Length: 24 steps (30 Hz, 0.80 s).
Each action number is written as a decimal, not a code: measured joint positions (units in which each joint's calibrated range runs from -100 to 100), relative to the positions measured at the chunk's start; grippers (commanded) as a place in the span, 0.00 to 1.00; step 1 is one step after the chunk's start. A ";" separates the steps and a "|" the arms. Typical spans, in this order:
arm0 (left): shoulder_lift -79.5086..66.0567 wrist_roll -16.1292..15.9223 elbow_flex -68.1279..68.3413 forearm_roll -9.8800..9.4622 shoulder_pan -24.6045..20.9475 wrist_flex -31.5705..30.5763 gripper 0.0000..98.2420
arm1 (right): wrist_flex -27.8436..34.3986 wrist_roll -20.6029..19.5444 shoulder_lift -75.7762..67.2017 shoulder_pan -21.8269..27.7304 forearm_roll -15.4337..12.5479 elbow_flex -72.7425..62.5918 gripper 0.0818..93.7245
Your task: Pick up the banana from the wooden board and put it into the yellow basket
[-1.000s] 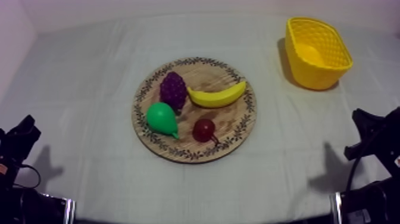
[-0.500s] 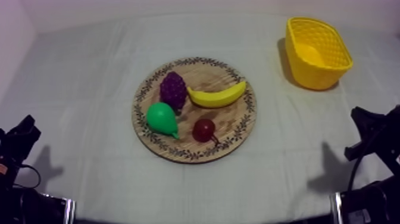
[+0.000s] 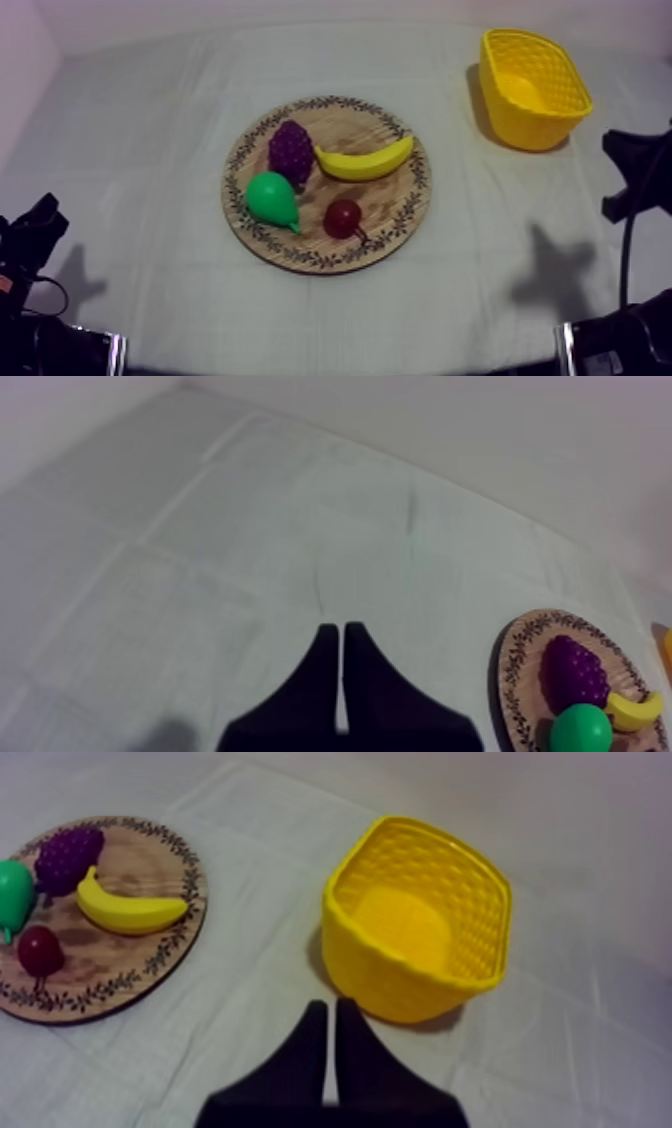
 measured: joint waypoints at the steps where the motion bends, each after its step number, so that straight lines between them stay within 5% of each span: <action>1: 0.00 0.00 0.00 0.00 0.00 0.00 0.00 | 0.41 0.29 1.73 0.04 -0.24 -1.84 0.01; 14: 0.00 0.00 0.00 0.00 0.00 0.00 0.00 | 8.50 -1.56 22.43 -6.07 3.73 -23.87 0.01; 24: 0.00 0.00 0.00 0.00 0.00 0.00 0.00 | 13.77 -2.29 36.41 -8.62 3.73 -37.95 0.01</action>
